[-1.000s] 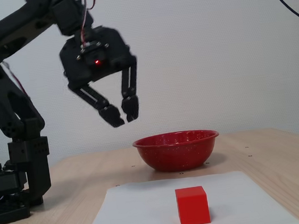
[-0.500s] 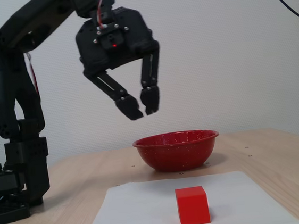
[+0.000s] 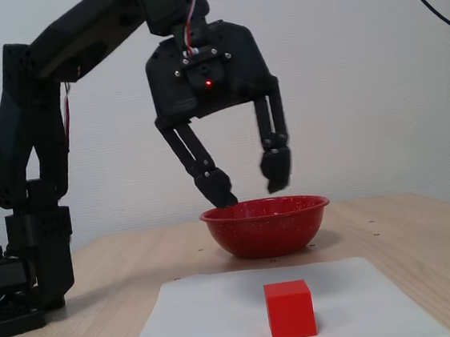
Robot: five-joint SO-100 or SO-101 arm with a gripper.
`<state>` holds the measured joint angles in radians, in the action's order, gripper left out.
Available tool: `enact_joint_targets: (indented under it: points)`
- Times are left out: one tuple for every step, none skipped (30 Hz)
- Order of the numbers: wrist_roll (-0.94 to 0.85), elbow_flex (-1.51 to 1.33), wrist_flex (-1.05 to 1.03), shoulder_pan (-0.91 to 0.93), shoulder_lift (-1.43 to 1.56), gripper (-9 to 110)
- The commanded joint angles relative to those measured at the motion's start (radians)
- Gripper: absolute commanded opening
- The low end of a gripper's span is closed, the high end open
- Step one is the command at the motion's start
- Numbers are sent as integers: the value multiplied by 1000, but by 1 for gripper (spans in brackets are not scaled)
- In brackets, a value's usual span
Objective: Grasp the red cube and put it in the red bowl.
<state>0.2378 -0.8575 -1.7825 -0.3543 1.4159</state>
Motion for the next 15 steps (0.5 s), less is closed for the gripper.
enact_joint_targets:
  points:
    - [25,123,-14,-14,28,23]
    - [25,133,-14,-14,14,28]
    - [20,143,-14,-15,2,35]
    - [20,153,-14,-15,-9,38]
    - [20,161,-14,-15,-21,41]
    - [20,167,-15,-15,-32,43]
    - [20,175,-15,-17,-44,46]
    - [20,184,-15,-17,-57,48]
    - [20,193,-15,-18,-71,51]
    - [20,201,-12,-20,-83,53]
    - [23,209,-9,-23,-95,56]
    - [28,216,-6,-25,-107,57]
    - [34,224,-3,-28,-121,58]
    - [41,229,0,-29,-132,60]
    - [48,233,6,-32,-143,61]
